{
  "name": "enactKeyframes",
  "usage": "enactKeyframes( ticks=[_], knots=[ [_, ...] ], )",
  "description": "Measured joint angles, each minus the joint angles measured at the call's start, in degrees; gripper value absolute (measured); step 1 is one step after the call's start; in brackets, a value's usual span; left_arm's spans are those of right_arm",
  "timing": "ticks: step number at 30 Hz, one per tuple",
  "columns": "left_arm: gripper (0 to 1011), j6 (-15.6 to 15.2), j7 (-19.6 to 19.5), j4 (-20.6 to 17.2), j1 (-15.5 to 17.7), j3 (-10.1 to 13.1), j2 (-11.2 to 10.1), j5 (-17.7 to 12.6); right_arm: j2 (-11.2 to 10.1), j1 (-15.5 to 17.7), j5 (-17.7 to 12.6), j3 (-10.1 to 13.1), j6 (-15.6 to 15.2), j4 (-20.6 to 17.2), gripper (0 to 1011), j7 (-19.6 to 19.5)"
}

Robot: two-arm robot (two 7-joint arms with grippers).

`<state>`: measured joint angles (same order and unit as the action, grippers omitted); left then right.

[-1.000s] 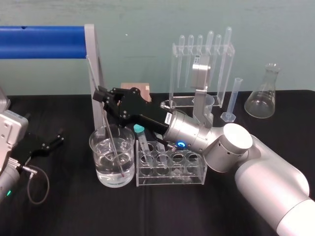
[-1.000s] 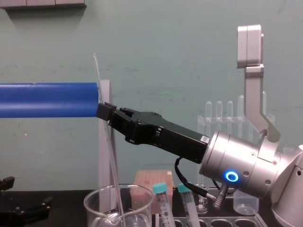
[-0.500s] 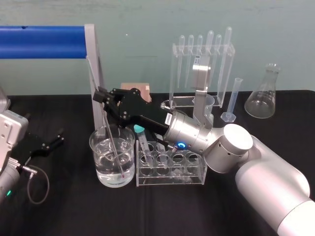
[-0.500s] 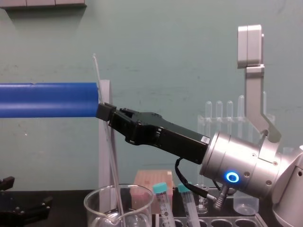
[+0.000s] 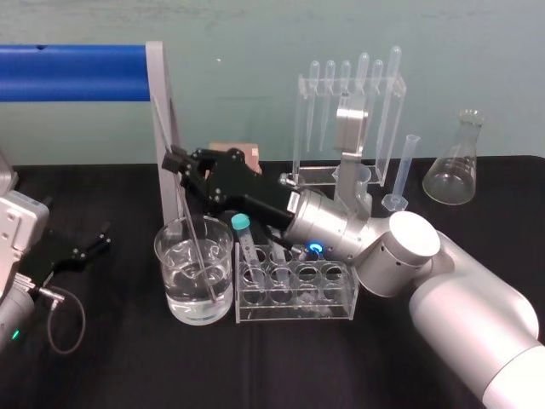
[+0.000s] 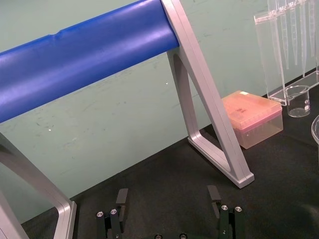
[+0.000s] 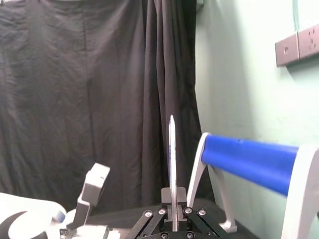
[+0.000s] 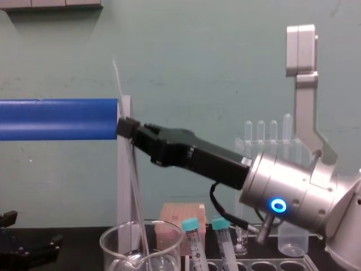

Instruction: Hold the thermometer with one hand and immerse one end into the beaker, then reinsert it into the test tube rack.

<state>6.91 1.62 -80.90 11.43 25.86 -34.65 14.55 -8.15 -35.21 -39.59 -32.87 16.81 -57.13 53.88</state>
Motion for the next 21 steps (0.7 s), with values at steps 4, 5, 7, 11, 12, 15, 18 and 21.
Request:
enactKeyframes(
  ticks=[4,5,7,11,12,15,18,21],
  knots=[
    [1008,0.00,0.00,0.00,0.00,0.00,0.00,0.00,-0.31,-0.56,-1.30,0.90,-0.24,-2.07,55,0.28],
    [1008,0.00,0.00,0.00,0.00,0.00,0.00,0.00,-0.48,-0.77,-2.27,1.40,-0.59,-3.38,55,0.59],
    [1008,0.00,0.00,0.00,0.00,0.00,0.00,0.00,-0.82,-1.02,-3.88,2.21,-1.15,-5.68,55,1.00],
    [1008,0.00,0.00,0.00,0.00,0.00,0.00,0.00,-1.72,-1.24,-6.69,3.64,-2.12,-10.19,54,1.22],
    [1008,0.00,0.00,0.00,0.00,0.00,0.00,0.00,-1.99,-1.24,-7.31,3.98,-2.26,-11.34,55,1.19],
    [1008,0.00,0.00,0.00,0.00,0.00,0.00,0.00,-3.08,-1.24,-8.70,5.26,-2.30,-14.99,55,0.80],
    [1008,0.00,0.00,0.00,0.00,0.00,0.00,0.00,-4.77,-0.74,-9.23,6.49,-1.86,-18.29,55,-0.62],
    [1008,0.00,0.00,0.00,0.00,0.00,0.00,0.00,-7.20,0.65,-9.08,7.61,-1.62,-21.59,55,-2.77]
  ],
)
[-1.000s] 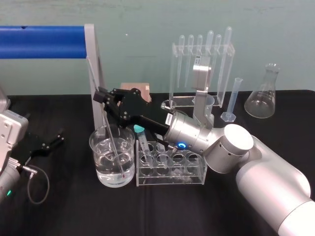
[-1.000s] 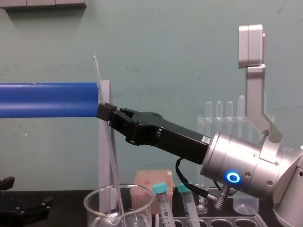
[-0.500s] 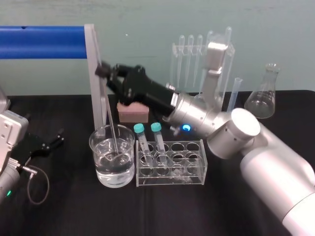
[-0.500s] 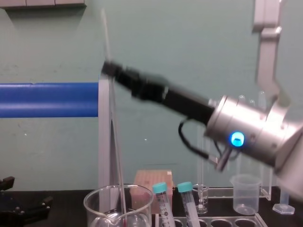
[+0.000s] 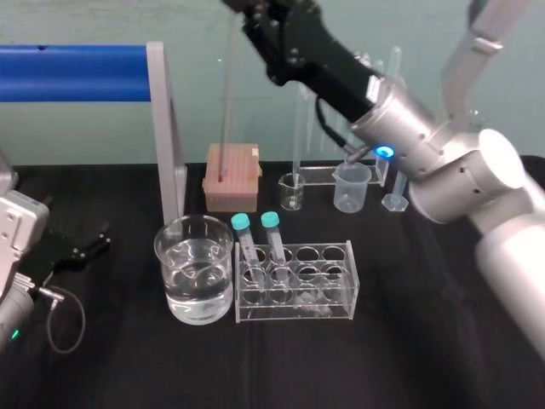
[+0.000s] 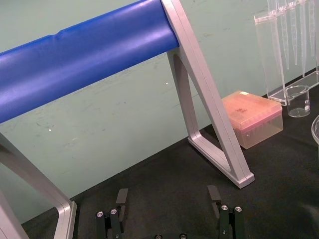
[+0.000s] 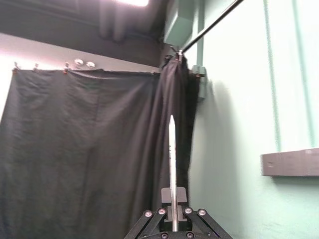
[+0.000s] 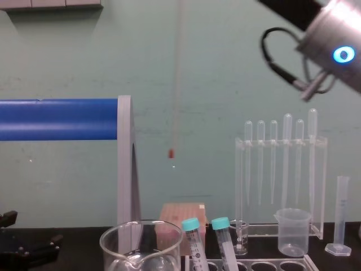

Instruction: Hold the thermometer with one hand and immerse one end into the beaker, then reinsert it into the test tube rack.

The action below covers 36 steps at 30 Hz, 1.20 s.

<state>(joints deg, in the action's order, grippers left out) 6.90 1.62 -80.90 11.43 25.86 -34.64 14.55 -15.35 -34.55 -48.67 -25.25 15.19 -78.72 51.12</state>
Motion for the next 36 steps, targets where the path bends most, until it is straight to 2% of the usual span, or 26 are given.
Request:
enactKeyframes(
  ticks=[3,5,11,16,19,28,36],
  knots=[
    [1008,0.00,0.00,0.00,0.00,0.00,0.00,0.00,-2.19,1.68,0.23,0.73,-0.15,-2.72,55,-1.88],
    [1008,0.00,0.00,0.00,0.00,0.00,0.00,0.00,-4.87,4.18,0.55,1.39,-0.87,-5.85,55,-4.10],
    [1008,0.00,0.00,0.00,0.00,0.00,0.00,0.00,-9.10,9.07,1.47,2.10,-1.82,-10.09,54,-6.89],
    [1008,0.00,0.00,0.00,0.00,0.00,0.00,0.00,-12.21,13.66,3.32,2.38,-2.29,-12.05,55,-9.28],
    [1008,0.00,0.00,0.00,0.00,0.00,0.00,0.00,-13.19,15.51,4.48,2.52,-2.25,-12.22,55,-10.16],
    [1008,0.00,0.00,0.00,0.00,0.00,0.00,0.00,-13.62,17.40,6.49,3.09,-1.10,-10.77,55,-10.85],
    [1008,0.00,0.00,0.00,0.00,0.00,0.00,0.00,-11.13,15.99,7.33,3.01,0.65,-7.26,55,-9.93]
  ],
)
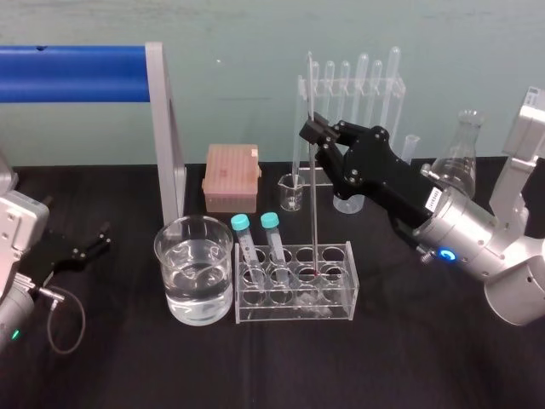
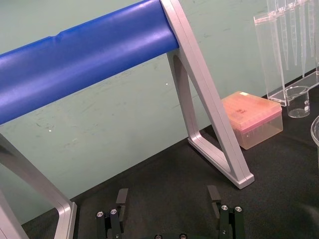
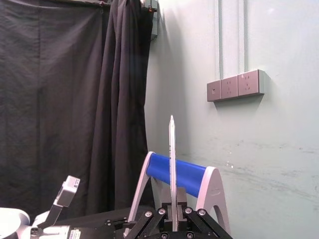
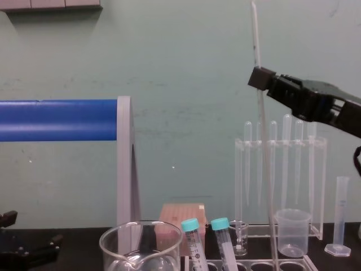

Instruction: Hold the thermometer with one hand and immerse one end into the beaker, then reinsert it into the test tube rack.

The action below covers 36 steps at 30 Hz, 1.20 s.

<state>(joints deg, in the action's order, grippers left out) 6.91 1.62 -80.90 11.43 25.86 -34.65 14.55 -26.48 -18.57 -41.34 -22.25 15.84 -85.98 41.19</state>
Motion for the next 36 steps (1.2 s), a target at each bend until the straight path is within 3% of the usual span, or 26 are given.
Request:
enactKeyframes(
  ticks=[9,36],
  knots=[
    [1008,0.00,0.00,0.00,0.00,0.00,0.00,0.00,1.89,-1.77,0.96,-1.01,-0.30,3.58,55,0.68],
    [1008,0.00,0.00,0.00,0.00,0.00,0.00,0.00,4.23,-3.86,4.35,-3.30,-0.90,11.36,54,1.70]
  ],
)
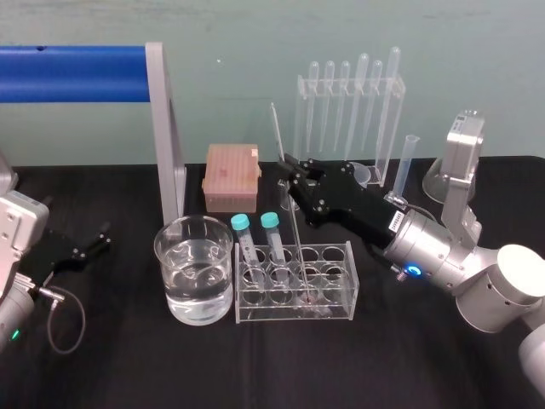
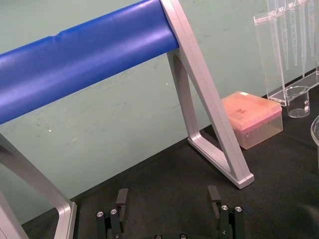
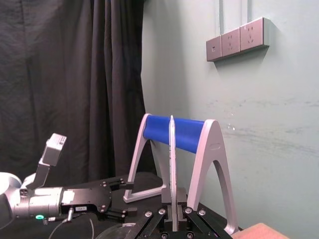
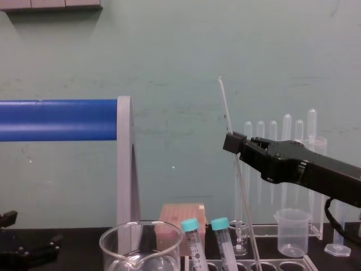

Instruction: Hold the thermometer with one hand and immerse one end into the beaker, then reinsert it into the test tube rack.

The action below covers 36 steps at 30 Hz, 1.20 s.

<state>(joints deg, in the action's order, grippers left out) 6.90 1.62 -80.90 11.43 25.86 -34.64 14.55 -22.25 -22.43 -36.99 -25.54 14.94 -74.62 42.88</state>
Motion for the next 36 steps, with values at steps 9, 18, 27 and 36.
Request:
enactKeyframes(
  ticks=[9,18,27,36],
  knots=[
    [1008,0.00,0.00,0.00,0.00,0.00,0.00,0.00,0.17,-0.31,1.19,-0.40,-0.01,0.65,55,-0.06],
    [1008,0.00,0.00,0.00,0.00,0.00,0.00,0.00,0.13,-0.44,1.90,-0.53,-0.01,0.70,55,-0.38],
    [1008,0.00,0.00,0.00,0.00,0.00,0.00,0.00,0.13,-0.42,1.78,-0.51,-0.02,0.68,171,-0.36],
    [1008,0.00,0.00,0.00,0.00,0.00,0.00,0.00,0.13,-0.37,1.66,-0.46,-0.02,0.68,469,-0.36]
  ],
)
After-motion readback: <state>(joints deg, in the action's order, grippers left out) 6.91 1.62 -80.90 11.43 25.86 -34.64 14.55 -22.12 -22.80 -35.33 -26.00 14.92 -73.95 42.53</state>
